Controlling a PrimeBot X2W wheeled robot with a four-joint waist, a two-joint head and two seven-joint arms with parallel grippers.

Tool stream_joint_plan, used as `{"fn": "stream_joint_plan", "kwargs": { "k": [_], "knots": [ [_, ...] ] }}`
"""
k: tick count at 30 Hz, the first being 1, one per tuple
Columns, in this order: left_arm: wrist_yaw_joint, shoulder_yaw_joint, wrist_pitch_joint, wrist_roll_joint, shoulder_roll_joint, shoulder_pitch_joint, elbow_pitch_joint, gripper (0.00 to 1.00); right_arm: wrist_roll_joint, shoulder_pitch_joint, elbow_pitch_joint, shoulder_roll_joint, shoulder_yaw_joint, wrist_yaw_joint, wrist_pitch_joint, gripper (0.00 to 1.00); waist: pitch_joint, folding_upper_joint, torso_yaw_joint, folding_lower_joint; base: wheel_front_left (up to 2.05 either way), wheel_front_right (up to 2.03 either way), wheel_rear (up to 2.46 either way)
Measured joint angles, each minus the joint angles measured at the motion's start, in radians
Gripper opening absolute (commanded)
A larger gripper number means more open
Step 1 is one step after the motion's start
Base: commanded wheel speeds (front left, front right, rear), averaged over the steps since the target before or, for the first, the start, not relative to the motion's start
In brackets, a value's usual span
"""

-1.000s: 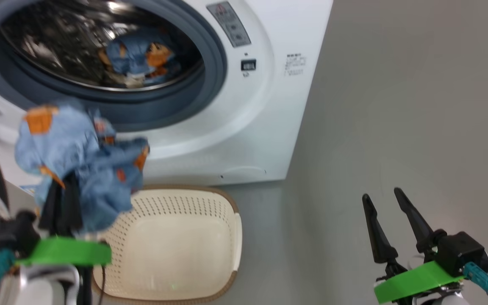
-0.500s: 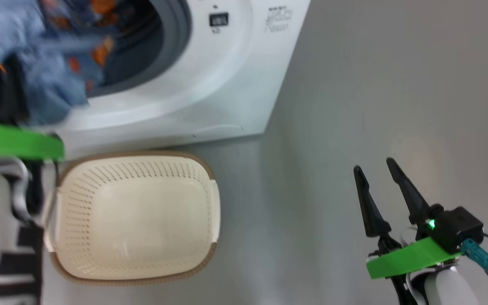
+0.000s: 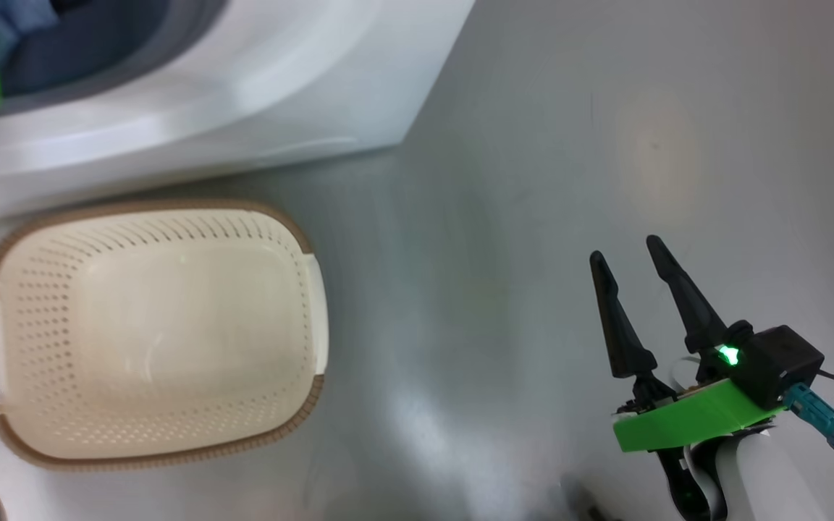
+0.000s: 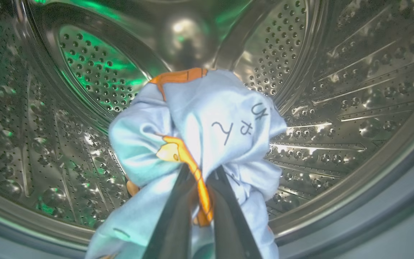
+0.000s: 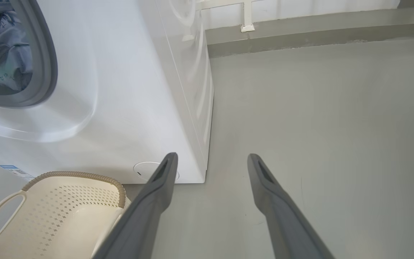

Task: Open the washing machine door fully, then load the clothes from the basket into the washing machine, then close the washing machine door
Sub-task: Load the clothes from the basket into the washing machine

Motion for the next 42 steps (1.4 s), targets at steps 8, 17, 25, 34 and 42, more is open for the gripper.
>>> {"fn": "stream_joint_plan", "kwargs": {
  "k": [8,17,25,34,42],
  "knots": [
    [0.000,-0.068,-0.002,-0.042,0.040,-0.162,0.097,0.00,0.025,-0.039,-0.003,0.000,0.030,0.000,0.000,1.00,0.102,0.0000,-0.021,0.0000,0.00,0.00,0.00],
    [0.003,-0.062,-0.062,0.003,0.094,-0.316,0.091,0.00,0.037,-0.042,-0.005,0.000,0.053,0.000,0.000,1.00,0.194,0.0000,-0.041,0.0000,0.00,0.00,0.00],
    [0.006,0.008,-0.064,0.070,0.088,-0.326,-0.035,0.00,0.043,-0.052,-0.005,0.000,0.066,0.000,0.000,1.00,0.222,0.0000,-0.061,0.0000,0.00,0.00,0.00],
    [0.004,0.029,-0.064,0.073,0.082,-0.320,0.076,0.33,0.044,-0.058,0.004,0.000,0.072,0.000,0.000,1.00,0.222,0.0000,-0.061,0.0000,0.00,0.00,0.00],
    [0.000,0.029,-0.064,0.058,0.055,-0.322,0.152,1.00,0.044,-0.061,0.011,0.000,0.063,0.000,0.000,1.00,0.207,0.0000,-0.041,0.0000,0.00,0.00,0.00]
  ]
}}
